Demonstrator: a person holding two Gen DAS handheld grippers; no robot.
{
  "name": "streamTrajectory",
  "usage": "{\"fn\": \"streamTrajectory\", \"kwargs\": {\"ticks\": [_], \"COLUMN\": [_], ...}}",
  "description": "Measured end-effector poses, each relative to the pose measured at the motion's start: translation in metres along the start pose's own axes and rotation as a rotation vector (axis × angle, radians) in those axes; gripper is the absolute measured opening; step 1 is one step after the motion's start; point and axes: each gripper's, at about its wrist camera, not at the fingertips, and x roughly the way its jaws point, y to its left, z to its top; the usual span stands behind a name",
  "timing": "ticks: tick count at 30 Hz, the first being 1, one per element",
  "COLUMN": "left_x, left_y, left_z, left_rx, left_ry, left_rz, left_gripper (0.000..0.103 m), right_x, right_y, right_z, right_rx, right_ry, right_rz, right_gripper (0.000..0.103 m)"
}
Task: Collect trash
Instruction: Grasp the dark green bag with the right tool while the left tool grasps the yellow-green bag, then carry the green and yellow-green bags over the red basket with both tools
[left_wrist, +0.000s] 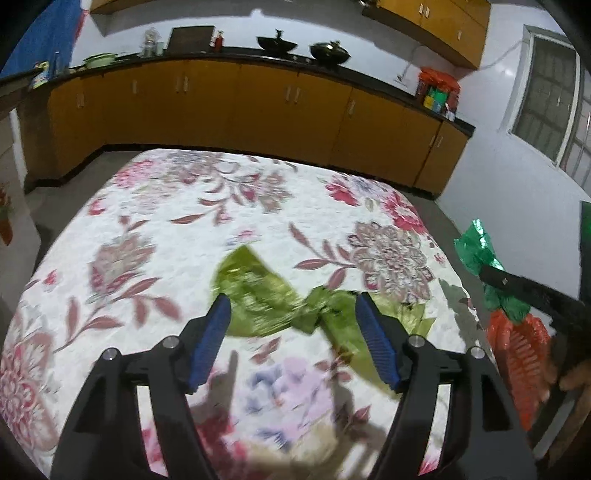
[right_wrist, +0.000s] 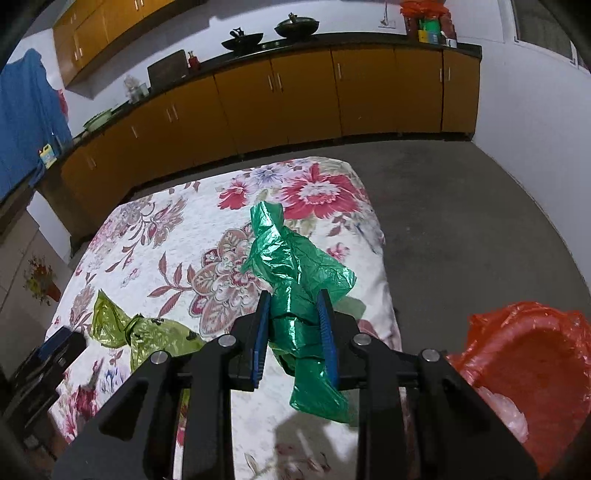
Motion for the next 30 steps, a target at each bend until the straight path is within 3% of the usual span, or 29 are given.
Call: {"fn": "streamTrajectory", "kwargs": {"ticks": [4,7,10,13,15,18,23,30], "left_x": [0.026,0.053,0.075,0.077,0.076,0.074,0.064,0.024], "left_y": [-0.024,-0.03,-0.029,-0.039,-0.039,-0.038,-0.041,-0.094], "left_z": [0.006,0.006,-0.001,-0.007,-0.006,-0.006,-0.007,-0.013], "left_rx": [0.066,0.097,0.112,0.183,0.184,0.179,0.148,0.177], "left_ry": [0.041,0.117,0.196,0.181,0.175,0.166,0.167,0.122], "left_rz": [0.011,0.039,0.066,0.114,0.108,0.109,0.038,-0.125], "left_gripper": [0.069,0.069,0.061,0.059,0.038,0.02,0.016,0.016], "right_x": [-0.008,-0.016,-0.023,-0.029,-0.034,-0.043,-0.069,-0.117], "right_y": [-0.008,-0.015,-0.022,-0.027,-0.03,-0.032,-0.042,-0.08], "right_z": [-0.006,-0.012,-0.017,-0.021,-0.024,-0.029,-0.035,-0.045], "right_rx": [0.019,0.037,0.055,0.07,0.082,0.092,0.103,0.188], "right_ry": [-0.002,-0.005,-0.009,-0.019,-0.023,-0.033,-0.073,-0.15], "right_rz": [0.013,0.023,0.033,0.04,0.047,0.052,0.039,-0.006], "right_gripper": [0.026,0.026,0.026,0.026,0.026,0.026,0.026,0.026]}}
